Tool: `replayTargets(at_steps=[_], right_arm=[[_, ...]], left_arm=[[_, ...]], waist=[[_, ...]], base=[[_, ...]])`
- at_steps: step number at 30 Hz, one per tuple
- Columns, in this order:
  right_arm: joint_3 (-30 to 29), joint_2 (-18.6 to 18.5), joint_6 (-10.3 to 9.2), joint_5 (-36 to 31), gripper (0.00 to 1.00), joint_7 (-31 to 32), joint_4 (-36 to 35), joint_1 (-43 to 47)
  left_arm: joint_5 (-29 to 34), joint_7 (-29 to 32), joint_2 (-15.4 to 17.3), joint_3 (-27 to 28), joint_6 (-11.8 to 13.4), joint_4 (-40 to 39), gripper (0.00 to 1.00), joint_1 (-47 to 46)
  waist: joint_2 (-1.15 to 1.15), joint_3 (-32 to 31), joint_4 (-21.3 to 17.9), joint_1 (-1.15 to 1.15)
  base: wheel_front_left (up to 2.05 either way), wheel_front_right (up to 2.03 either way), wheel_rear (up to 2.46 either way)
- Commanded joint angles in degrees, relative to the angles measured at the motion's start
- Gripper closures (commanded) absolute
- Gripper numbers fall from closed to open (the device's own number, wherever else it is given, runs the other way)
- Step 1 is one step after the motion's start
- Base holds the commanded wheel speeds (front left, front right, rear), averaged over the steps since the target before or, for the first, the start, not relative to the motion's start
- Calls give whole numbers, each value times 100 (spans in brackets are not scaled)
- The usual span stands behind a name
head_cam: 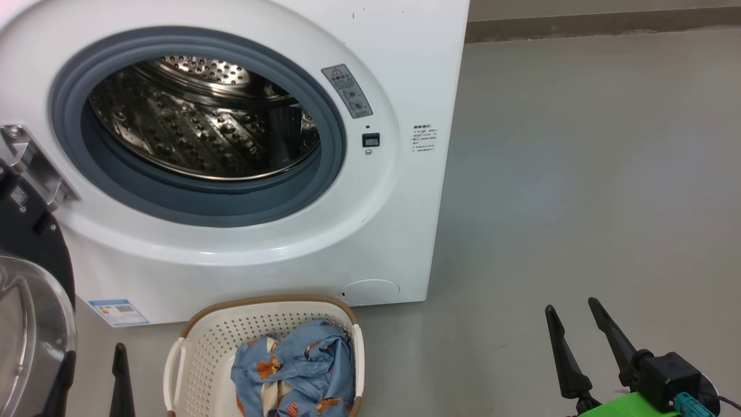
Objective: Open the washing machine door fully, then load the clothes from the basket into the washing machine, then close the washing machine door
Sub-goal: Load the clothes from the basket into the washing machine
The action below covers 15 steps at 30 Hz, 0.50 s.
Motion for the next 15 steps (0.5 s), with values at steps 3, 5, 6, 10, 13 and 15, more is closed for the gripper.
replayTargets(at_steps=[3, 5, 6, 10, 13, 15], right_arm=[[132, -41, 36, 48, 0, -28, -113, -101], [135, -41, 36, 61, 0, -28, -110, -88], [136, -41, 36, 66, 0, -28, -109, -83], [154, -41, 36, 99, 0, -28, -96, -83], [176, -41, 36, 122, 0, -28, -69, -108], [181, -41, 36, 132, 0, -28, -88, -134]], left_arm=[[-8, -31, 107, 181, -16, -139, 0, -74], [-21, -31, 119, 141, -16, -142, 0, -52], [-31, -31, 129, 118, -16, -139, 0, -43], [-97, -31, 168, 20, -16, -108, 0, -34], [-184, -31, 201, -47, -16, -59, 0, -53], [-273, -31, 218, -71, -16, 0, 0, -82]], waist=[[0, -21, 2, 0], [0, -18, 2, 0], [0, -11, 3, 0], [0, 74, -1, 0], [0, 202, -9, 0], [0, 315, -15, 0]], base=[[0, 0, 0], [0, 0, 0], [0, 0, 0], [0, 0, 0], [0, 0, 0], [0, 0, 0]])
